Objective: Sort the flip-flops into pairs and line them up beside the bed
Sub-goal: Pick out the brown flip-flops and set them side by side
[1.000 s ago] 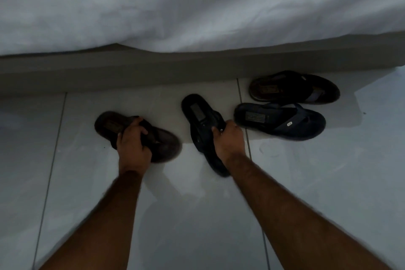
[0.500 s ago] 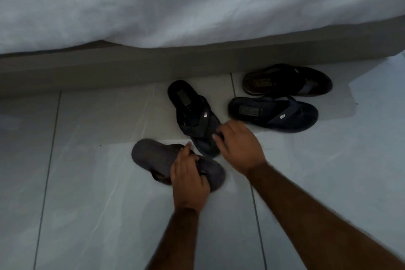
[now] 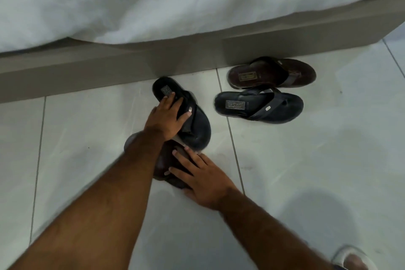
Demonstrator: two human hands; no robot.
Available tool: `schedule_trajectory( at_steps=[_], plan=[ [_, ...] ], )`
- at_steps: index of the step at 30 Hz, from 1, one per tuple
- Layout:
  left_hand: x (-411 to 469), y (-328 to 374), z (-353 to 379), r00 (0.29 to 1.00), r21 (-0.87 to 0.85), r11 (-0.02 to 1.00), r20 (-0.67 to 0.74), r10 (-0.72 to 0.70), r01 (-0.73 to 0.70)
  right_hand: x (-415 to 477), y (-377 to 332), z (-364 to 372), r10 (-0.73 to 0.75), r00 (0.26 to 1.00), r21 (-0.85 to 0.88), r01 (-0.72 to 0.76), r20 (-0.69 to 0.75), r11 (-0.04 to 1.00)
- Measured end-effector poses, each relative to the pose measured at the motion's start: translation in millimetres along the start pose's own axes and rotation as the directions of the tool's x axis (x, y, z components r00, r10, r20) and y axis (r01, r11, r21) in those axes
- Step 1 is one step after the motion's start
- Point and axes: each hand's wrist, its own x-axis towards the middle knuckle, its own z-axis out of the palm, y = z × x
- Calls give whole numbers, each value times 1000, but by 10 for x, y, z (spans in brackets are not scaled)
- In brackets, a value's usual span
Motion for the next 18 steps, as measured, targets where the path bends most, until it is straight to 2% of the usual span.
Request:
schedule_trajectory(
  at_steps=[8, 12, 15, 18],
  plan=[
    [-3, -57, -3, 995, 23, 997, -65, -71, 72, -1171, 615, 148, -4, 1000, -91, 6, 28, 996],
    [21, 290, 12, 975, 35, 990, -182, -130, 139, -1743, 917, 151, 52, 998, -120, -47, 35, 992],
    [27, 776, 40, 953, 74, 996, -296, 64, -44, -2059, 1117, 109, 165, 985, -138, -158, 39, 978],
    [43, 1381, 155, 921, -1, 954, -260, 290, -300, -2280, 1288, 36, 265, 964, -145, -259, 17, 955]
  ],
)
